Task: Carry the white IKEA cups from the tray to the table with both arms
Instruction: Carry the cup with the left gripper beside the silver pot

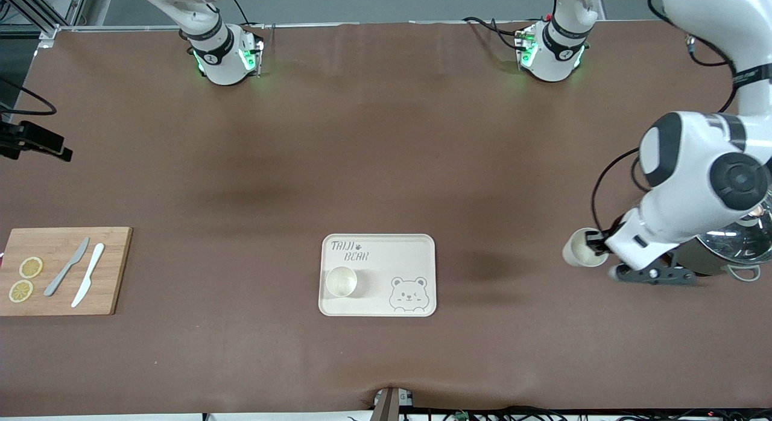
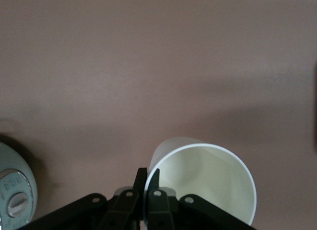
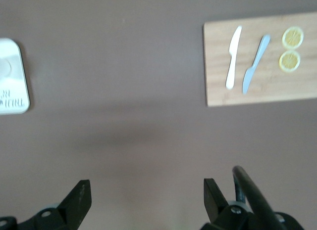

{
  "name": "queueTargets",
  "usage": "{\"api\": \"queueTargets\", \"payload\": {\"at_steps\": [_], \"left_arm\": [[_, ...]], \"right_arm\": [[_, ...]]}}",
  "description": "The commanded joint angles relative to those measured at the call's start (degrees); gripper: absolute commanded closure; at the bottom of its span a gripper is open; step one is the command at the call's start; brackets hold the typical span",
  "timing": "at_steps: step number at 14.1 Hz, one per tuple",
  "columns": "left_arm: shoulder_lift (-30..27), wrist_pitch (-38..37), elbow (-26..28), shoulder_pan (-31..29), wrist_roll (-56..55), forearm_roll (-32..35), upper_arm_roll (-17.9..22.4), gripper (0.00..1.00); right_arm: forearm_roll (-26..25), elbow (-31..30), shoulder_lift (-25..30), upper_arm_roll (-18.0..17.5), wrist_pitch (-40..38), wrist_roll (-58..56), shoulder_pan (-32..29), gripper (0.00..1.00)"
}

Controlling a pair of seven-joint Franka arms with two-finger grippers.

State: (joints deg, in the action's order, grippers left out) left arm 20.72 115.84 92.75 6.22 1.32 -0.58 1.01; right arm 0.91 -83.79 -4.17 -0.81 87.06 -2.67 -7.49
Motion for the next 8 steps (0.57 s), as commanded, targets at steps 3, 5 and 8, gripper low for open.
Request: {"api": "queueTargets", "payload": {"at_steps": [3, 5, 8], "left_arm": [[-7.5, 12.1, 17.4, -4.0, 8.5, -3.8, -1.2, 1.00], [-7.6, 16.5, 21.0, -4.0, 8.7, -3.9, -1.2, 1.00], [-6.5, 19.9, 23.3, -4.0, 8.8, -4.8, -1.7, 1.00]], "right_arm": [[-0.2, 5.8, -1.9, -0.4, 1.6, -1.0, -0.1, 0.00], [-0.4, 5.7, -1.9, -0.6, 1.1, -3.4, 0.8, 0.00], [-0.4, 2.3, -1.8, -0.4, -0.1, -3.6, 0.2, 0.00]]}}
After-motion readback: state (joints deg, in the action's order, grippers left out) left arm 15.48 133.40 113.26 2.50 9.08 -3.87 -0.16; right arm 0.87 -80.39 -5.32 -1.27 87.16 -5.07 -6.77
